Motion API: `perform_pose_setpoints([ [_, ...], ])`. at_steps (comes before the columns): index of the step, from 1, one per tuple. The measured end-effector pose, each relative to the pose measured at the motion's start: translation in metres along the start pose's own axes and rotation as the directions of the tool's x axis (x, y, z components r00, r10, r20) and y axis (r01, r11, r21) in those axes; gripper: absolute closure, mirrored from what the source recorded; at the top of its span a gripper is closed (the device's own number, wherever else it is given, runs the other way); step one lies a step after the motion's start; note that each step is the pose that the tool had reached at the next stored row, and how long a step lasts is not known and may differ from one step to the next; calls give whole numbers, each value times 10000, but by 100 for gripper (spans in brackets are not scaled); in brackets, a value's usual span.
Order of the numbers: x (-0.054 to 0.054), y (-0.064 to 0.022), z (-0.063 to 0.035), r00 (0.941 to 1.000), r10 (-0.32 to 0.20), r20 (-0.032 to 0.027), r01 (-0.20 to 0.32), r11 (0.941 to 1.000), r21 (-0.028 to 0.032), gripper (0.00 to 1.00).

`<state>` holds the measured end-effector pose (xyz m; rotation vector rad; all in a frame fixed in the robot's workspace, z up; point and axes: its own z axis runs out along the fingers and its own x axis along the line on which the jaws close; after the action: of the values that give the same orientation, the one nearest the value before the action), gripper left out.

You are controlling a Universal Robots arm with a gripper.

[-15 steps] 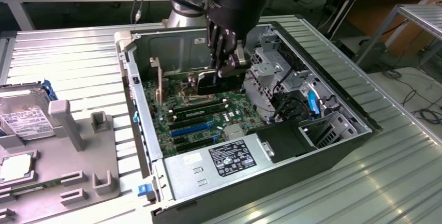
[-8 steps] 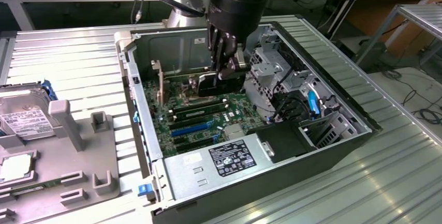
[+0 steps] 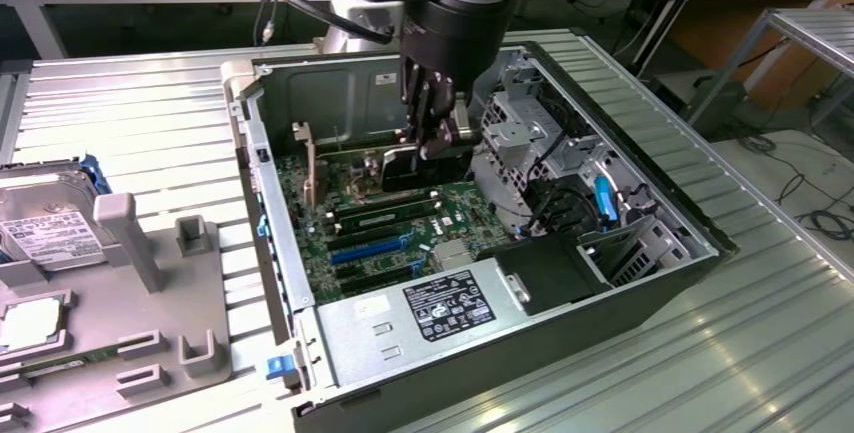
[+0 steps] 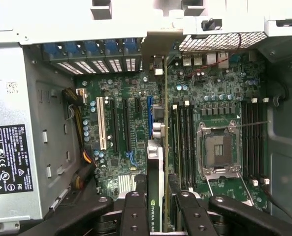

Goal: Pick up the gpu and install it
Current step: 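Insert the gpu into the slot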

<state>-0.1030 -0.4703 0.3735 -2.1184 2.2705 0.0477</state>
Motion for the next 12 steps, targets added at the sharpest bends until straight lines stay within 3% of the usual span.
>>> perform_pose_setpoints([
  [12,5,0,114,9999,105,0,-105,9999,10,73],
])
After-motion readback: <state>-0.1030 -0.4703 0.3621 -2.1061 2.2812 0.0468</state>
